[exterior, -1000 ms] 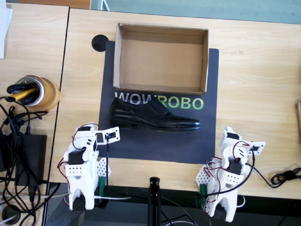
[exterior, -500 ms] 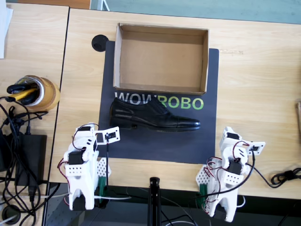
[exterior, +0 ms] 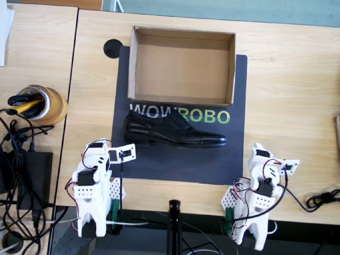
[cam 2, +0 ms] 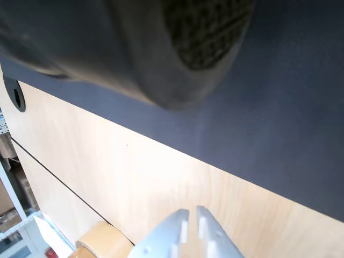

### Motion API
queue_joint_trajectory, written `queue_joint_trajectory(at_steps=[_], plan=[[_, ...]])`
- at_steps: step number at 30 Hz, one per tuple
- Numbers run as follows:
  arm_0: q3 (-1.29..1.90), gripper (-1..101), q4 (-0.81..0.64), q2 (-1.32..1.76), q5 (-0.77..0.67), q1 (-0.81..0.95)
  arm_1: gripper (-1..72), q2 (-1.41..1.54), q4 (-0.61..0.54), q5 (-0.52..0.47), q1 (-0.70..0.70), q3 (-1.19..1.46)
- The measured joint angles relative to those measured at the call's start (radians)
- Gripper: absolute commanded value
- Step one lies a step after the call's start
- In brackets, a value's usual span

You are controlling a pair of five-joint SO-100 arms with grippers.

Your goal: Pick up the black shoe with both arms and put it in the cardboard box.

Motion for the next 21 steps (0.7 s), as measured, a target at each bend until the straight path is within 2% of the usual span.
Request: queue_joint_trajectory(at_steps=[14,21], plan=[[0.0,0,0.0,0.0,-0.011,-0.012,-0.2,0.0,-0.032,-0.009,0.026,-0.005],[-0.014,0,0.006,0.0,-0.017,-0.012,-0.2,0.0,-0.029,-0.071,0.08,-0.094]])
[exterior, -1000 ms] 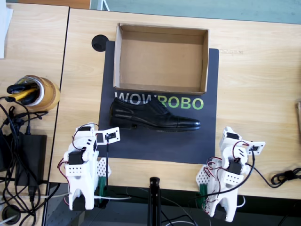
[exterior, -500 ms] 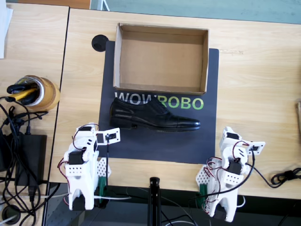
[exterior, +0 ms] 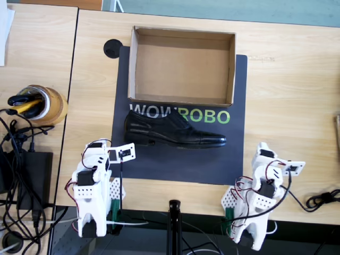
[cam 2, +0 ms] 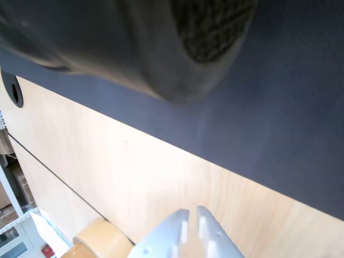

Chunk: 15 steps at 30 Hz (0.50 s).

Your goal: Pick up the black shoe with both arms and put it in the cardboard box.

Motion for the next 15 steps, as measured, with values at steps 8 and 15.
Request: queue_joint_trajectory(at_steps=[8,15], plan=[[-0.101,0,0.015,-0.002,0.023,0.0,-0.2,-0.107,0.0,-0.025,0.0,-0.158],[-0.239,0,-0.015,-0.129,0.067,-0.017,-0.2,-0.29,0.061,-0.025,-0.037,-0.35]])
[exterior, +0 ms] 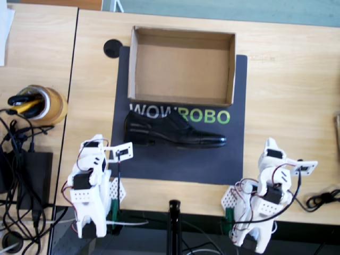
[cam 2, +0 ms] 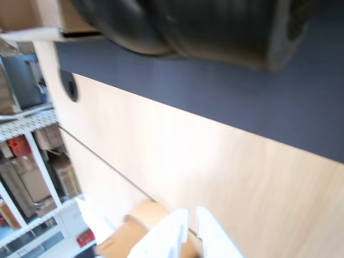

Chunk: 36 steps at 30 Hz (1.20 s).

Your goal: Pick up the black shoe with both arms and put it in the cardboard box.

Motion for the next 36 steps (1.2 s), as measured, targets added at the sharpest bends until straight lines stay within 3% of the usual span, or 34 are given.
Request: queue_joint_trajectory(at_steps=[10,17,25,36], plan=[[-0.374,0,0.071,-0.322,-0.078,0.031,-0.2,-0.216,0.184,0.009,-0.126,-0.29],[-0.632,0,0.192,-0.525,-0.249,0.153,-0.2,-0.342,0.278,0.009,-0.178,-0.439],[-0.736,0,0.25,-0.686,-0.416,0.305,-0.2,-0.453,0.379,0.009,-0.281,-0.529],[-0.781,1,0.29,-0.798,-0.511,0.503,-0.2,-0.558,0.472,-0.051,-0.451,-0.577]])
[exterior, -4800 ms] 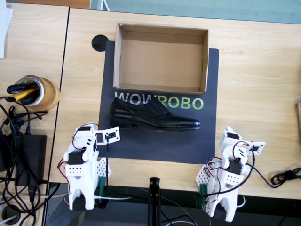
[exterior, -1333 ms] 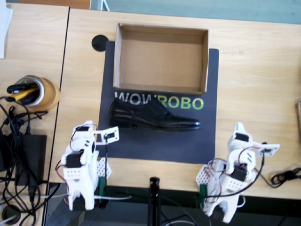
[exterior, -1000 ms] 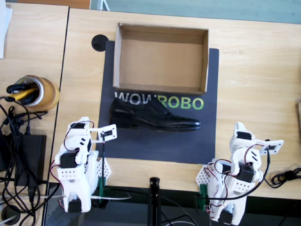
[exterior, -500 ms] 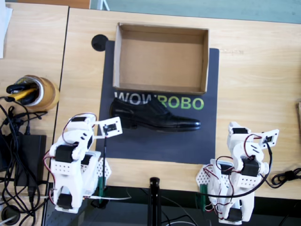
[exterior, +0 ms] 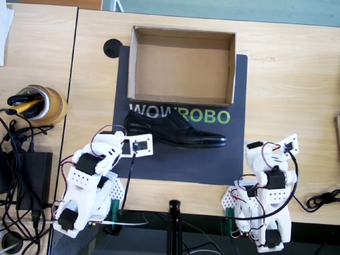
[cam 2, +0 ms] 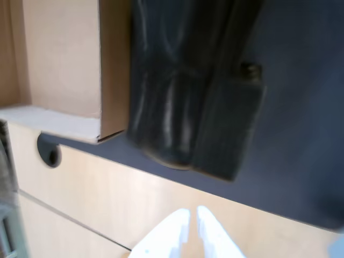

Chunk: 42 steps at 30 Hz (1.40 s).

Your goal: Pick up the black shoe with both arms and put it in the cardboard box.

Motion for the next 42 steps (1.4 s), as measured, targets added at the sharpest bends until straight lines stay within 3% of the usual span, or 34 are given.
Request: queue_joint_trajectory(at_steps=[4,7,12,18,32,42], plan=[[-0.011,10,0.003,-0.008,-0.02,0.031,0.9,-0.051,0.034,0.008,-0.009,-0.014],[-0.012,19,0.003,-0.023,-0.026,0.043,10.1,-0.083,0.04,0.008,-0.017,-0.017],[-0.012,34,0.015,-0.028,-0.026,0.087,18.8,-0.124,0.04,0.009,-0.035,-0.074],[0.003,43,-0.005,-0.086,-0.026,0.095,22.2,-0.17,0.04,0.035,-0.075,-0.103],[0.175,50,-0.114,-0.109,-0.038,0.163,32.1,-0.275,-0.087,0.104,-0.258,-0.025],[0.276,53,-0.202,-0.178,-0.037,0.189,34.4,-0.371,-0.166,0.143,-0.287,-0.015]])
